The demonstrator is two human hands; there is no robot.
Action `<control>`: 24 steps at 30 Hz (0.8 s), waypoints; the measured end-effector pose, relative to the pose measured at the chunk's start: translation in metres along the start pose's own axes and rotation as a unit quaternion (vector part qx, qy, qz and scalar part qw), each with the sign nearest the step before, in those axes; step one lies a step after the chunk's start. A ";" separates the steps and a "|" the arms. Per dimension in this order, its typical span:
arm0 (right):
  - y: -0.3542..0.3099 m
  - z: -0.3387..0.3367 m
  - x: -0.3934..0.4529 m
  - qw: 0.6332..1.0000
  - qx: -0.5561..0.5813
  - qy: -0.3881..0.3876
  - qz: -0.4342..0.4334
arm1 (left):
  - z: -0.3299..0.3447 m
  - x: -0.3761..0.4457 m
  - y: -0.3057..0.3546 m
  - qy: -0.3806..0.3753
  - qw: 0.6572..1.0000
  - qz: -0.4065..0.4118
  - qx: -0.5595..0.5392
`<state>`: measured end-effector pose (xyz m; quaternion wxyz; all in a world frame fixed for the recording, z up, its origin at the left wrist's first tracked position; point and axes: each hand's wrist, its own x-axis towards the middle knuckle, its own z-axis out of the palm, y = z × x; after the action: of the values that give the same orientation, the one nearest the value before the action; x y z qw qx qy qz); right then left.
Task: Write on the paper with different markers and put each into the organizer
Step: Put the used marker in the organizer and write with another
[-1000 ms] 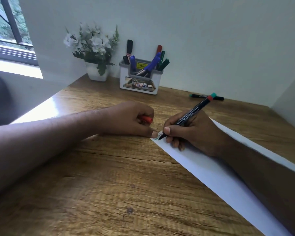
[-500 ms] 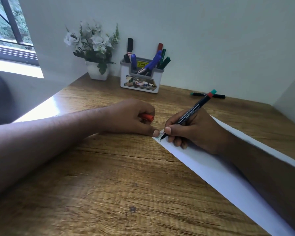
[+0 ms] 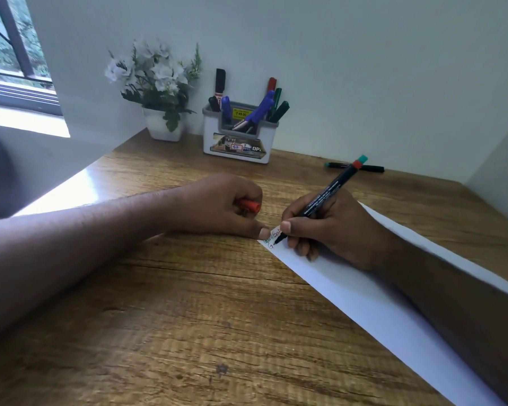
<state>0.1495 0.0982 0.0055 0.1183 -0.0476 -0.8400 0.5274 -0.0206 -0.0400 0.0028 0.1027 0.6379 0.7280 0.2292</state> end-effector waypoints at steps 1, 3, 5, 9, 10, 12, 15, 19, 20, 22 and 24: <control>0.001 0.000 0.000 1.000 0.001 0.000 0.001 | 0.000 0.000 0.000 0.000 1.000 0.000 -0.001; 0.001 0.000 0.001 1.000 0.002 -0.004 0.005 | 0.000 0.000 0.000 0.000 1.000 0.000 0.002; 0.000 0.000 0.001 1.000 0.001 -0.008 0.009 | -0.001 0.001 0.001 -0.003 1.000 -0.001 0.005; 0.000 0.000 0.001 1.000 0.004 0.002 0.008 | -0.001 0.000 0.003 -0.009 1.000 -0.004 0.005; 0.000 0.000 0.002 1.000 0.005 0.006 0.008 | -0.001 0.000 0.002 -0.009 1.000 -0.005 0.006; 0.000 0.000 0.002 1.000 0.007 0.009 0.008 | -0.001 0.000 0.002 -0.010 1.000 -0.005 0.006; 0.001 0.000 0.002 1.000 0.006 0.015 0.008 | -0.002 0.000 0.002 -0.013 1.000 -0.006 0.003; 0.000 0.000 0.001 1.000 0.001 0.012 0.011 | -0.002 0.000 0.003 -0.008 1.000 -0.005 0.004; 0.000 -0.001 0.001 1.000 -0.002 0.011 0.012 | -0.001 -0.001 0.003 -0.007 1.000 -0.004 0.005; -0.001 -0.001 0.001 1.000 -0.003 0.014 0.012 | -0.001 0.000 0.003 -0.006 1.000 0.000 0.008; 0.000 0.000 0.001 1.000 -0.002 0.018 0.012 | -0.001 -0.001 0.003 -0.005 1.000 0.001 0.011</control>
<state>0.1483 0.0989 0.0059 0.1269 -0.0676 -0.8381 0.5263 -0.0184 -0.0405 0.0049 0.0992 0.6409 0.7294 0.2177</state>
